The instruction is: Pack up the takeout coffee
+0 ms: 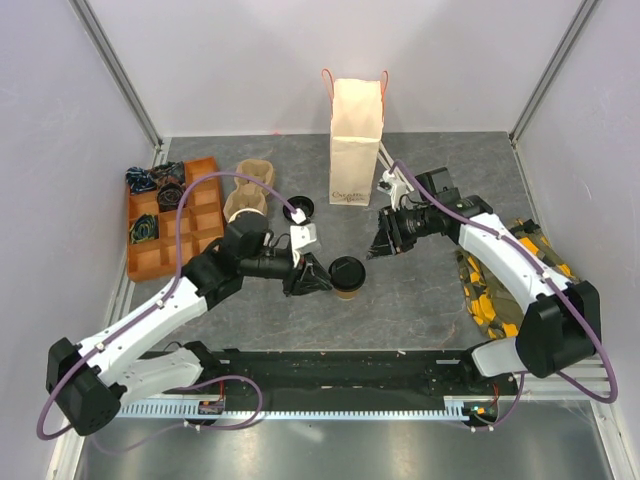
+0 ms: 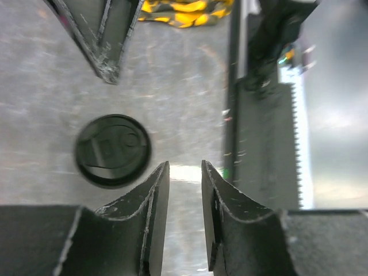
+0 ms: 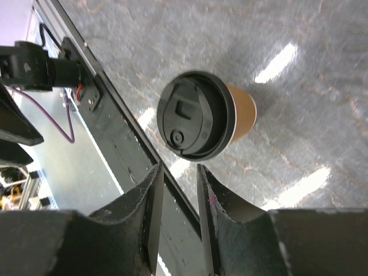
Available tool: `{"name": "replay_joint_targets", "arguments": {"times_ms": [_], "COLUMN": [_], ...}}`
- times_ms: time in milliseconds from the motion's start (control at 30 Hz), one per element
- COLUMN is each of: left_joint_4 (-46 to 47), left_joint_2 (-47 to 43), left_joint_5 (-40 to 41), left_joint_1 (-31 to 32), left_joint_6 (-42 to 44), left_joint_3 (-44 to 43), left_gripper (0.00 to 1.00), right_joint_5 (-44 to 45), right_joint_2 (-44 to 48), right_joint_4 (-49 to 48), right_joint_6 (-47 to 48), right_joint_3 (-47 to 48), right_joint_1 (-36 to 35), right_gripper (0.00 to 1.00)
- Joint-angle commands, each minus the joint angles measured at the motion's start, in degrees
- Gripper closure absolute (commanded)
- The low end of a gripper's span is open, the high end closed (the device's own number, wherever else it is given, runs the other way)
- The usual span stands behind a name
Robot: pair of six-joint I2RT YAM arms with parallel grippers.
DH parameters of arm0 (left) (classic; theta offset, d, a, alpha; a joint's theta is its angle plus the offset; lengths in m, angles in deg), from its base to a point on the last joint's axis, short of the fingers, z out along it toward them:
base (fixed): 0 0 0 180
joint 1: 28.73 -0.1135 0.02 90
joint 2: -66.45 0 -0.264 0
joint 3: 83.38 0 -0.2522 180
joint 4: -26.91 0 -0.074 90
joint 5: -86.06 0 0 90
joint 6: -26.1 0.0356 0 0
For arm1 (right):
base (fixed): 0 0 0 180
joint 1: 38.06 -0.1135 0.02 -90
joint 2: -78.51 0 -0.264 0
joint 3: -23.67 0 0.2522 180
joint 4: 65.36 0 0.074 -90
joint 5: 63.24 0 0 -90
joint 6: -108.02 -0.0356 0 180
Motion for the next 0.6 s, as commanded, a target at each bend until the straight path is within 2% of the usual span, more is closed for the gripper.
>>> {"name": "replay_joint_targets", "arguments": {"times_ms": [0,67,167,300,567], "left_joint_4": [0.7,-1.5,1.6,7.8,10.3], "left_joint_2": [1.4,4.9,7.3,12.1,20.4], "left_joint_5": [-7.0,-6.6,-5.5,-7.4,-7.9], "left_joint_1": [-3.0,-3.0,-3.0,-3.0,-3.1], "left_joint_6": [-15.4,-14.1,-13.6,-19.8,-24.3], "left_joint_3": [0.3,-1.5,-1.9,-2.2,-4.5], "left_gripper": [0.68,0.73,0.74,0.75,0.79], "right_joint_5": [-1.7,-1.2,-1.2,-1.8,-1.5], "right_joint_2": [3.3,3.8,3.7,3.0,4.0], "right_joint_4": [-5.4,-6.0,-7.1,-7.0,-7.1], "right_joint_6": [-2.3,-2.6,-3.1,-3.2,-2.8], "right_joint_3": [-1.1,-1.9,-2.6,-3.9,-6.4], "right_joint_1": [0.2,0.3,0.2,0.2,0.2], "right_gripper": [0.63,0.63,0.66,0.71,0.71]}}
